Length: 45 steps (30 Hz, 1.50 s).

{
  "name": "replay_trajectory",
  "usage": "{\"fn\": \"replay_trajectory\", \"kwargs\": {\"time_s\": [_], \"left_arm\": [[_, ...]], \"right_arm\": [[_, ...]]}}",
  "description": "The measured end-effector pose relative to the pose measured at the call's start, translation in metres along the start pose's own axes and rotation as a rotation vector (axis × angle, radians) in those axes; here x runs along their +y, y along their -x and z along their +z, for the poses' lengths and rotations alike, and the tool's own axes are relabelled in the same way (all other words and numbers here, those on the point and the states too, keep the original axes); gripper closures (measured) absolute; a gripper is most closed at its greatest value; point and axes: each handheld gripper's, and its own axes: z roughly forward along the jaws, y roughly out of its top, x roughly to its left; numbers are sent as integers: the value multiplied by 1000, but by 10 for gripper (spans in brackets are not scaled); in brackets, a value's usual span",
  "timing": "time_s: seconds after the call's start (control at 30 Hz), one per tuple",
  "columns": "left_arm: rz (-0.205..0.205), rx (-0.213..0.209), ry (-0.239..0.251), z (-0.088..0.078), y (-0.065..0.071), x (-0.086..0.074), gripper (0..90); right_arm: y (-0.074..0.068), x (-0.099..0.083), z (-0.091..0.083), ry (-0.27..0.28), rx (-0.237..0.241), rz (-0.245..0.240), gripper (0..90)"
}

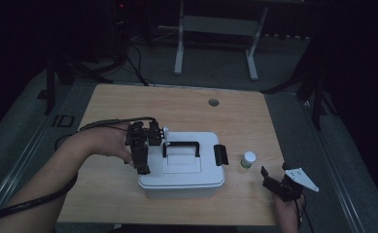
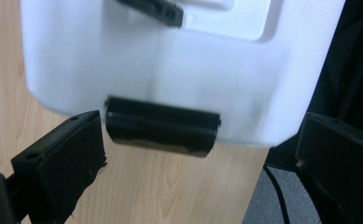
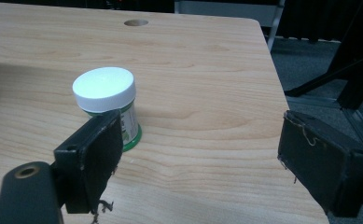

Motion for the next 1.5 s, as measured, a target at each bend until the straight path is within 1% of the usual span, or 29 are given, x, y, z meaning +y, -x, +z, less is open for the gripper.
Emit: {"fn": "replay_trajectory", "kwargs": {"time_s": [0.17,0.23,0.43,0.53,0.6,0.63,0.67,0.7,0.73,0.8,0.83,0.9,0.93,0.97,1.0,1.03,1.07,1.13,1.17,1.2,1.27,1.37,1.4,1.43,1.5], "left_arm": [[11,0,5,1,-4,13,8],[11,-3,5,3,-6,18,8],[30,-5,6,4,-8,32,8],[45,1,-3,4,-10,37,8],[47,5,-19,5,-10,41,8],[45,-1,-19,5,-11,42,8],[51,8,-27,6,-12,44,10],[50,20,-27,6,-13,46,45],[44,12,-23,6,-14,48,63],[50,21,-21,7,-16,51,65],[53,14,-16,7,-16,52,77],[75,22,-15,7,-15,55,123],[85,13,-16,7,-15,57,144],[95,18,-20,7,-14,58,148],[99,12,-18,8,-14,59,187],[114,14,-23,8,-14,61,226],[120,17,-24,9,-13,61,236],[136,10,-27,9,-12,63,331],[142,9,-35,9,-12,63,356],[151,6,-39,9,-11,64,414],[159,9,-52,10,-11,64,462],[171,1,-59,11,-10,65,542],[181,5,-63,11,-9,65,567],[192,23,-64,12,-8,65,593],[191,17,-64,12,-8,66,654]], "right_arm": [[0,0,0,2,1,4,138],[0,0,0,2,0,1,138],[-1,0,0,5,1,-8,135],[0,0,0,3,2,-5,134],[-1,0,0,4,6,-6,134],[-1,0,0,3,4,-8,134],[-1,0,0,3,5,-9,134],[-1,0,0,2,5,-8,134],[-1,0,0,2,3,-8,134],[-1,0,0,4,4,-6,134],[0,0,0,4,5,-4,134],[0,0,0,5,6,-3,134],[0,0,0,5,5,-2,134],[0,0,0,5,6,-2,134],[0,0,0,5,6,-2,134],[0,0,0,5,7,0,134],[0,0,0,5,8,0,134],[0,0,0,6,7,1,134],[0,0,0,5,8,2,135],[0,0,0,5,8,2,134],[0,0,0,4,8,1,135],[0,0,0,3,8,1,135],[0,0,0,3,8,1,136],[0,0,0,3,7,1,136],[0,0,0,3,8,-1,136]]}}
